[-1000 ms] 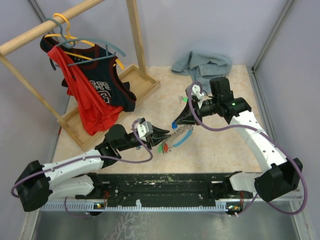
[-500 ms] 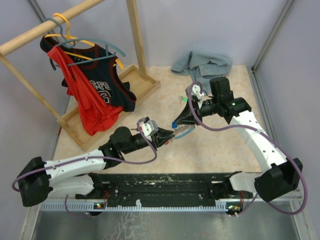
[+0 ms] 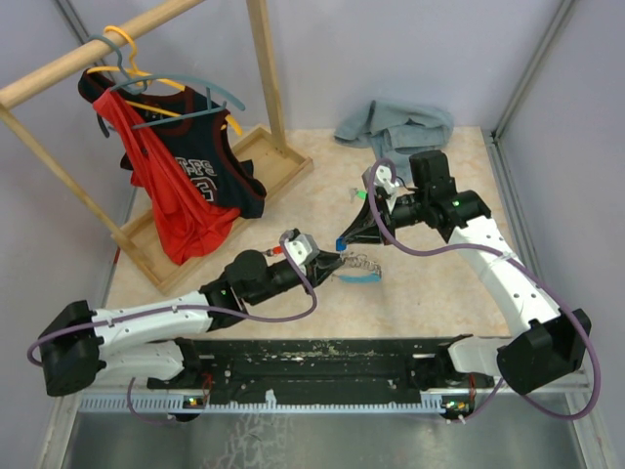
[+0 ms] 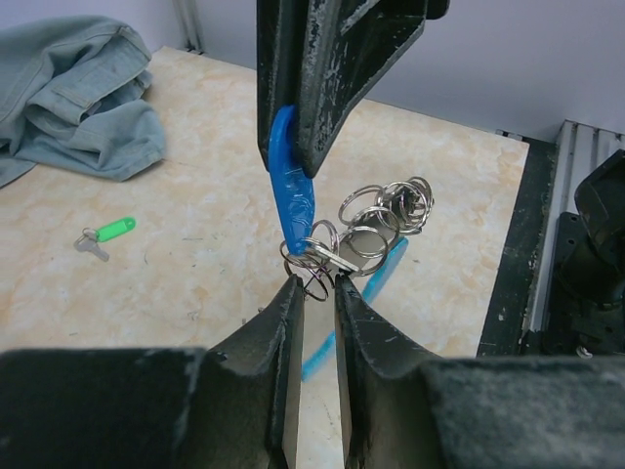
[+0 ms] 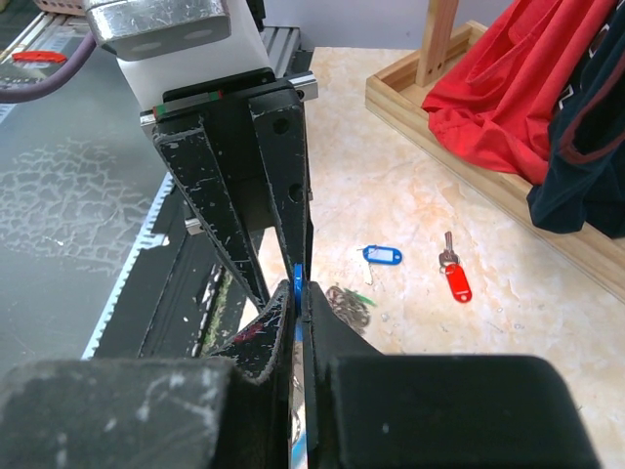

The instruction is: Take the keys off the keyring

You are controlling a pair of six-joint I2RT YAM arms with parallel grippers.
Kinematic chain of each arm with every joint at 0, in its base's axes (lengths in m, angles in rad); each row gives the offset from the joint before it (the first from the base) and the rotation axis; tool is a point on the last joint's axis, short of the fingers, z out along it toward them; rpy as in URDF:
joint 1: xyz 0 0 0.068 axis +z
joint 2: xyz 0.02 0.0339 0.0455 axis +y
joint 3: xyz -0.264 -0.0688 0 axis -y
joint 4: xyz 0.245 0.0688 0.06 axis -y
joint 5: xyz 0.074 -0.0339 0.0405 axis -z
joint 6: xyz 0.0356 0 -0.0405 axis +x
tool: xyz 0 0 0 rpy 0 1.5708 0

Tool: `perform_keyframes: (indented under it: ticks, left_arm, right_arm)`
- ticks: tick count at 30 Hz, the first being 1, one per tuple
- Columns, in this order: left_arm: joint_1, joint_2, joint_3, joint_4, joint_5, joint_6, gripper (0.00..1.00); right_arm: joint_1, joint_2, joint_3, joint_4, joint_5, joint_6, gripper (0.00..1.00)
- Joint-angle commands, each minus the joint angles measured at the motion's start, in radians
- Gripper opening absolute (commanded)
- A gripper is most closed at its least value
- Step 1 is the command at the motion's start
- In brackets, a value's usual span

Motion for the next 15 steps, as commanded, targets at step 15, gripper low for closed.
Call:
perform_keyframes:
  ticks: [15]
  left_arm:
    - [-0.016, 0.024, 0.045, 0.0, -0.099, 0.059, 0.02]
  right_arm:
    - [-0.004, -0.006, 0.048, 0.051, -0.062, 0.022, 0.0]
